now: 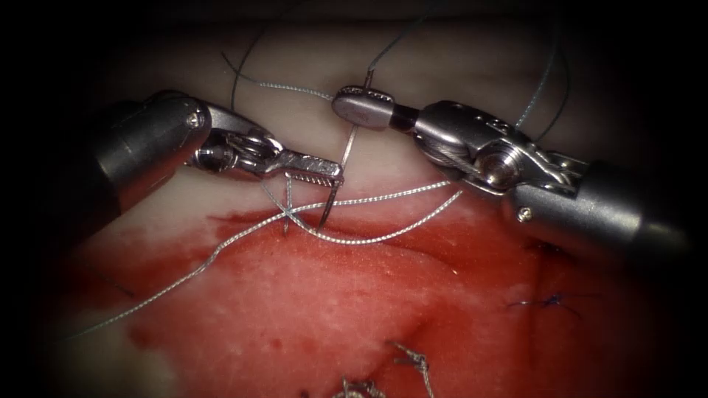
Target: Wound Closure
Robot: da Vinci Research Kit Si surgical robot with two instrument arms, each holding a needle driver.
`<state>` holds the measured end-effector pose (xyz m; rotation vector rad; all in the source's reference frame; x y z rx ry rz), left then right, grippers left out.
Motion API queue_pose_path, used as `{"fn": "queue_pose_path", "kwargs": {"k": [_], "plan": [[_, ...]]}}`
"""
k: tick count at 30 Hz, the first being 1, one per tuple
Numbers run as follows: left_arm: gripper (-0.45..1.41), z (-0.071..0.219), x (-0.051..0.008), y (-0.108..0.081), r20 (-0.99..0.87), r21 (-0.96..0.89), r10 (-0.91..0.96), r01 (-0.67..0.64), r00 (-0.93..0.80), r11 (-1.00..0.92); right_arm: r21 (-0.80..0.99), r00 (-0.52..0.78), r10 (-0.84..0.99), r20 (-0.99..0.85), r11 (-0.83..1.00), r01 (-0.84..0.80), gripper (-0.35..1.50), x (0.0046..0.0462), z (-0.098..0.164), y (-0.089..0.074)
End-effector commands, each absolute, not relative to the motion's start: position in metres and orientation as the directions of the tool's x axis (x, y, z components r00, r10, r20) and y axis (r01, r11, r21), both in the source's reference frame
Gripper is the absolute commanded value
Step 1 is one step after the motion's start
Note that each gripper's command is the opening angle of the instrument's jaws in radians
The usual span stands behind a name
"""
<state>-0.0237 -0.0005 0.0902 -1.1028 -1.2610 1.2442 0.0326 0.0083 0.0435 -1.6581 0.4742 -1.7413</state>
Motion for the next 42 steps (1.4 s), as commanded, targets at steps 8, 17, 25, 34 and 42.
{"fn": "queue_pose_path", "kwargs": {"k": [8, 17, 25, 34, 42], "plan": [[0.46, 0.0885, -0.0207, 0.0042, -0.028, -0.999, 0.997, 0.043, -0.072, -0.025, -0.596, 0.085, -0.592, 0.802, -0.78, 0.191, -0.35, 0.0292, 0.0429, 0.0119], [0.52, 0.0869, -0.0214, 0.0035, -0.431, -0.902, 0.883, 0.07, -0.186, -0.425, -0.69, 0.25, -0.646, 0.721, -0.702, 0.175, -0.35, 0.0242, 0.0411, 0.0148], [0.93, 0.0841, -0.0248, 0.0006, -0.751, -0.64, 0.555, 0.189, -0.358, -0.745, -0.864, 0.326, -0.822, 0.467, -0.502, -0.029, -0.35, 0.0228, 0.0386, 0.0153], [0.91, 0.0834, -0.027, -0.0021, -0.718, -0.326, 0.16, 0.124, -0.677, -0.937, -0.885, 0.345, -0.863, 0.371, -0.44, -0.15, -0.35, 0.0226, 0.036, 0.0154], [0.93, 0.087, -0.027, -0.0017, -0.658, -0.208, 0.197, -0.076, -0.727, -0.975, -0.883, 0.328, -0.876, 0.354, -0.429, -0.191, -0.35, 0.0237, 0.035, 0.0147]]}}
